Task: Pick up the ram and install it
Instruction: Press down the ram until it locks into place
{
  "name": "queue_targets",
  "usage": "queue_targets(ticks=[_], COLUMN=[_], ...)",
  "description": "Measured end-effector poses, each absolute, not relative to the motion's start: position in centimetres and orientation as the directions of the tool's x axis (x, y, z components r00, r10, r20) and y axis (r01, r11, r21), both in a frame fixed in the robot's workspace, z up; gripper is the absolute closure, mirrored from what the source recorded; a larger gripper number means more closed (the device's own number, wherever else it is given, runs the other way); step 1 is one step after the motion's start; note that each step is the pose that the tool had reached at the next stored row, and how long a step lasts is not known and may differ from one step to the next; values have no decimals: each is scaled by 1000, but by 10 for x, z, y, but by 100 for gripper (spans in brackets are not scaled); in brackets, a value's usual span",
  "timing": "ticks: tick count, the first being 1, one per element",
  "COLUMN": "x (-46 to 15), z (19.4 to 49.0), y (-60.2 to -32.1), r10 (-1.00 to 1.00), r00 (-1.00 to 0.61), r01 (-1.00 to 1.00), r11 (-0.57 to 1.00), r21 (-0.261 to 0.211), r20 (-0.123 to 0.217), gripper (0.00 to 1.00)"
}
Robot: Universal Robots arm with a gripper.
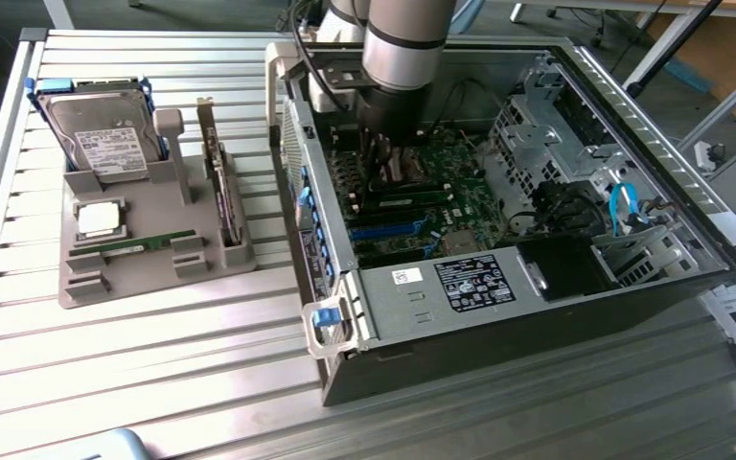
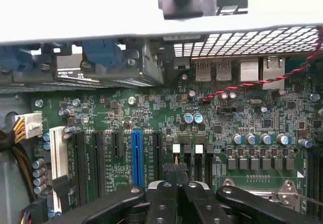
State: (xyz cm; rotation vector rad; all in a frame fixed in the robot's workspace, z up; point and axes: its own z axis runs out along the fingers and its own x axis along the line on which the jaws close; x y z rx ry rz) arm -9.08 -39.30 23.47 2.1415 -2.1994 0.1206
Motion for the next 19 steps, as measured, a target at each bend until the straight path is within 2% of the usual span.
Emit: queue_targets(ticks=[12,19], x=[-92,-92], z=[227,243], y=[-393,-393], r10=[-994,-994], r00=[-27,-27], r01=[-1000,-1000], r11=[26,26], r21=[-8,-9], r20=[104,107], gripper=[89,89])
